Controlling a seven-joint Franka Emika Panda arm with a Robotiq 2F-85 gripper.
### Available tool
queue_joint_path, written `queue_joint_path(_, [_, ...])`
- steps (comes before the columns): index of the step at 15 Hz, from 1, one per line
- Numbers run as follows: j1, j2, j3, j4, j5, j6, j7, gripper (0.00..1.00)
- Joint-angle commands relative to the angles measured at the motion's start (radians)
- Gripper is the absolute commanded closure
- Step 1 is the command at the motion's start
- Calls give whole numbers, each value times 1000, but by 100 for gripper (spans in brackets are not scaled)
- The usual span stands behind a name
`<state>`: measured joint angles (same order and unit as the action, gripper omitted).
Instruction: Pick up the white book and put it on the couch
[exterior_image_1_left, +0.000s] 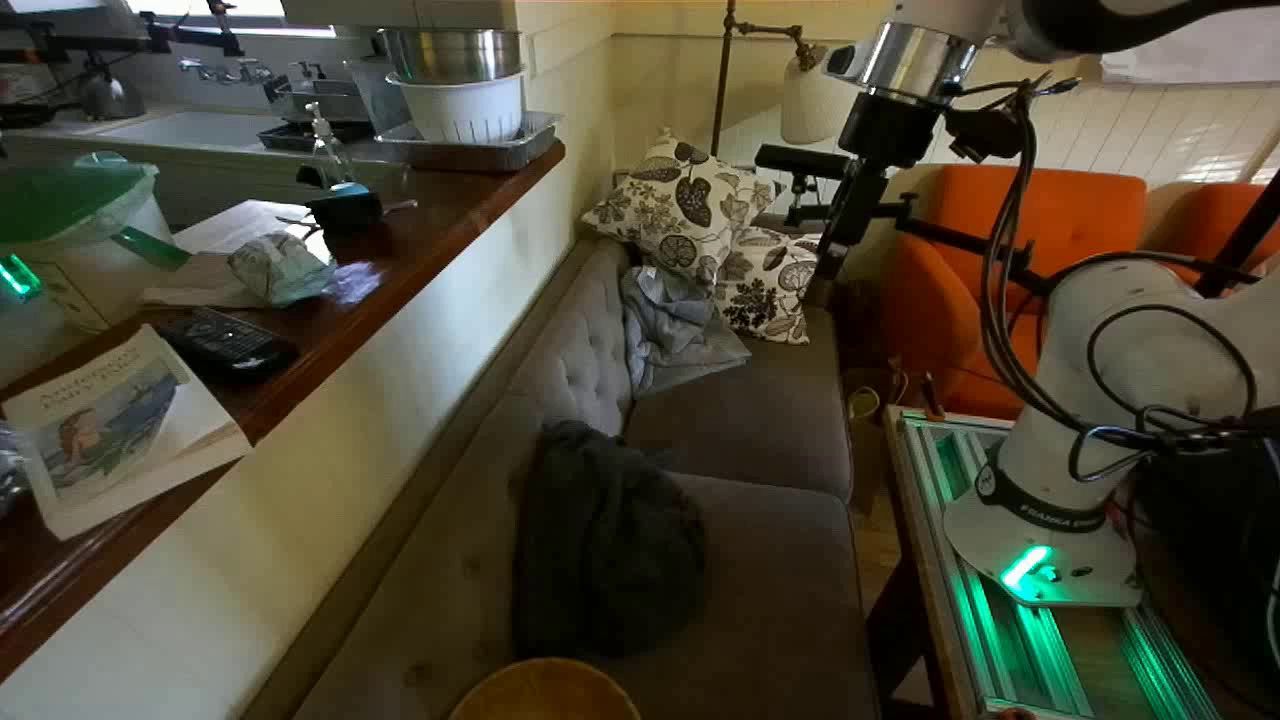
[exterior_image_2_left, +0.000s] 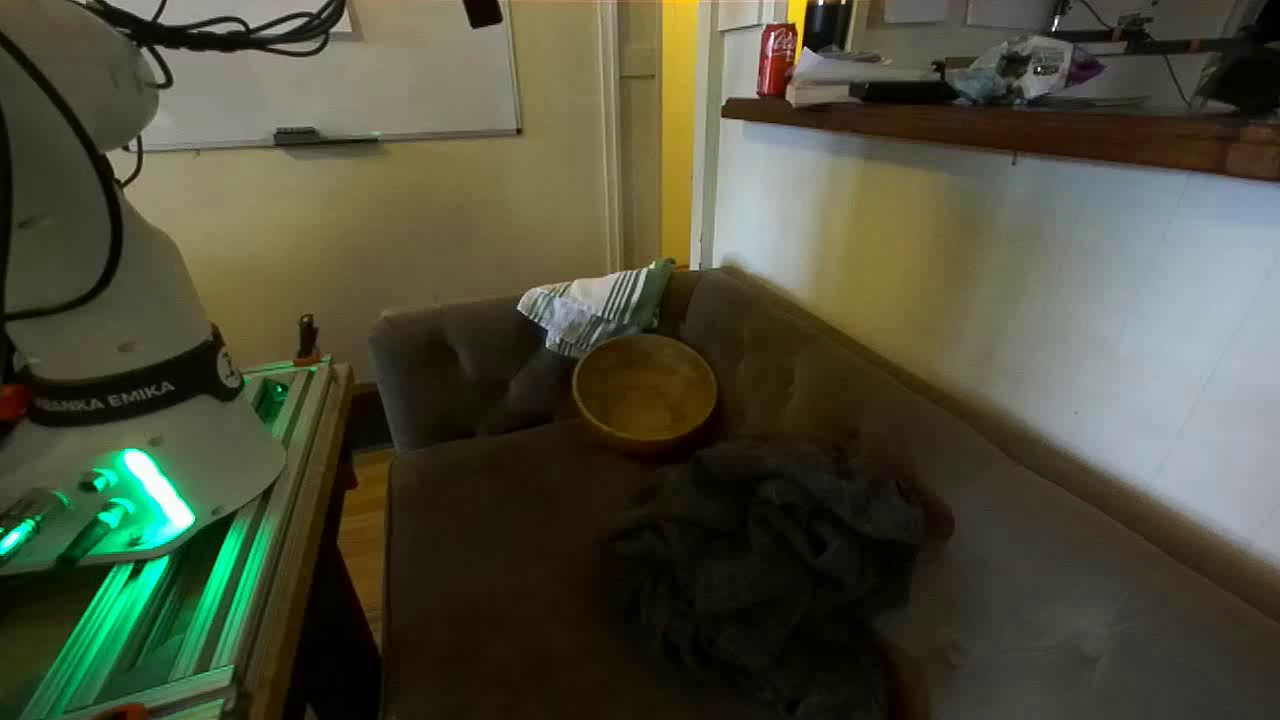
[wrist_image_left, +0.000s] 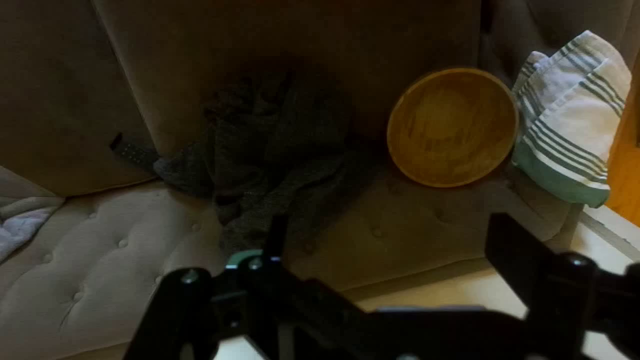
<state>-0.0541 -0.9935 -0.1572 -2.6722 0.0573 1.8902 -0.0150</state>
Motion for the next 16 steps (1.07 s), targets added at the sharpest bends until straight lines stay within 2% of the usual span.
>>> queue_joint_path(1, [-15, 3, 11, 3, 12, -3, -11, 0])
queue_joint_path(13, [-15, 3, 11, 3, 12, -3, -11, 0])
queue_joint_path(16, [24, -40, 62, -1, 26, 93, -15, 0])
